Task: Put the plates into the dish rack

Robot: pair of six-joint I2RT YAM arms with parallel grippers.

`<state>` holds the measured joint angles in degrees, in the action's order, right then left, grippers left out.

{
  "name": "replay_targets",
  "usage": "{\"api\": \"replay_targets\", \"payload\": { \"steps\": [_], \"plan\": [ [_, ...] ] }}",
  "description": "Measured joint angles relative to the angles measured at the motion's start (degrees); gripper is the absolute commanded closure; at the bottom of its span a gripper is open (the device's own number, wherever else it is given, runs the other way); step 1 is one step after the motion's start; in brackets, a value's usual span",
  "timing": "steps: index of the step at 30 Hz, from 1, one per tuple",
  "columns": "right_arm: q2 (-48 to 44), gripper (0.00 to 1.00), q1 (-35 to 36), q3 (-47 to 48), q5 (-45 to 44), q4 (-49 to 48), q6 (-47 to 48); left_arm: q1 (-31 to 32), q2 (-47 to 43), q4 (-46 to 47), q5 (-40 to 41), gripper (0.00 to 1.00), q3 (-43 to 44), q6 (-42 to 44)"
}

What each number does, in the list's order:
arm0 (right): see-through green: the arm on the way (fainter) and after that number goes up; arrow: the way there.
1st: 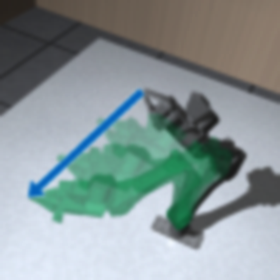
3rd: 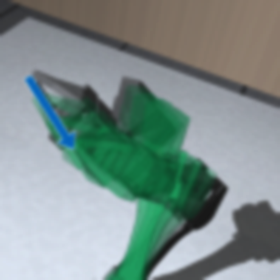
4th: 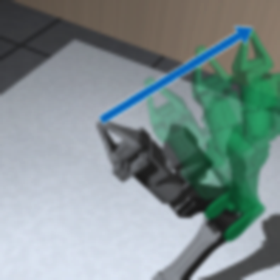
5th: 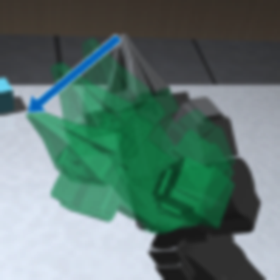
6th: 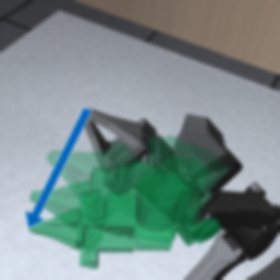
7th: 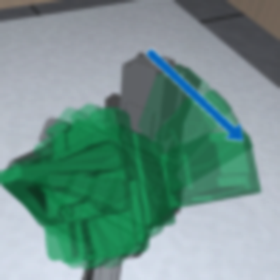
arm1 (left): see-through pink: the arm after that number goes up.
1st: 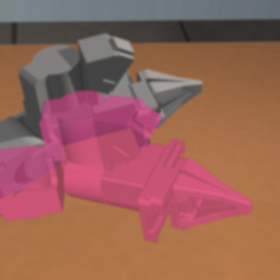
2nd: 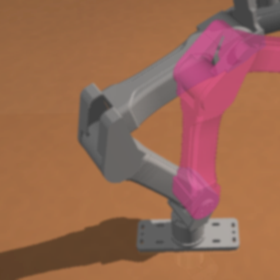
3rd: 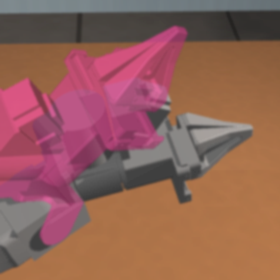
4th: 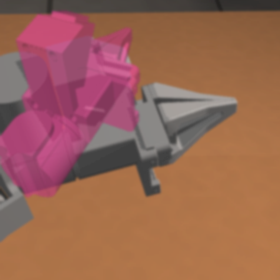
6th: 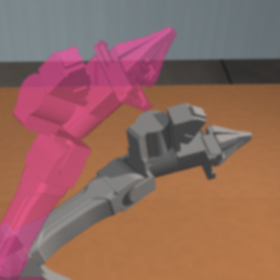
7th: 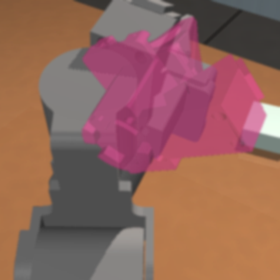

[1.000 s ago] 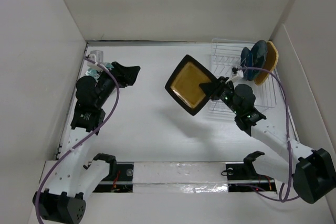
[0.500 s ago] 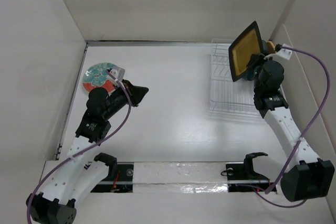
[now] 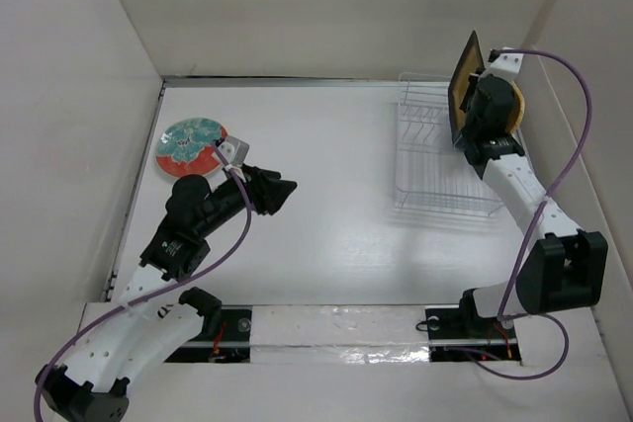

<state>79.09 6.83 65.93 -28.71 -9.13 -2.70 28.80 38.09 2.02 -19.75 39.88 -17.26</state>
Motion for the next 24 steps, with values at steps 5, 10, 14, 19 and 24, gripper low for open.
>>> {"api": "replay_targets", "payload": {
  "steps": [5, 10, 14, 19, 24],
  "plan": [
    [3.8, 1.00, 0.0, 2.1, -2.4, -1.4, 3.7, 0.0, 0.0, -0.2, 0.8, 0.52, 0.0, 0.3],
    [9.2, 1.00, 0.4, 3.5, -3.9, -4.7, 7.9, 0.0, 0.1, -0.4, 1.8, 0.52, 0.0, 0.6],
    [12.7, 1.00, 0.8, 3.4, -3.9, -7.6, 10.9, 0.0, 0.8, -0.5, 1.9, 0.51, 0.0, 0.7],
    [15.2, 1.00, 0.8, 2.4, -3.9, -14.0, 13.7, 0.0, 1.4, -0.6, 2.0, 0.51, 0.0, 0.7],
    [16.8, 1.00, 0.8, 0.9, -3.9, -19.9, 14.3, 0.0, 1.6, -0.6, 2.4, 0.52, 0.0, 0.7]
  ]
}}
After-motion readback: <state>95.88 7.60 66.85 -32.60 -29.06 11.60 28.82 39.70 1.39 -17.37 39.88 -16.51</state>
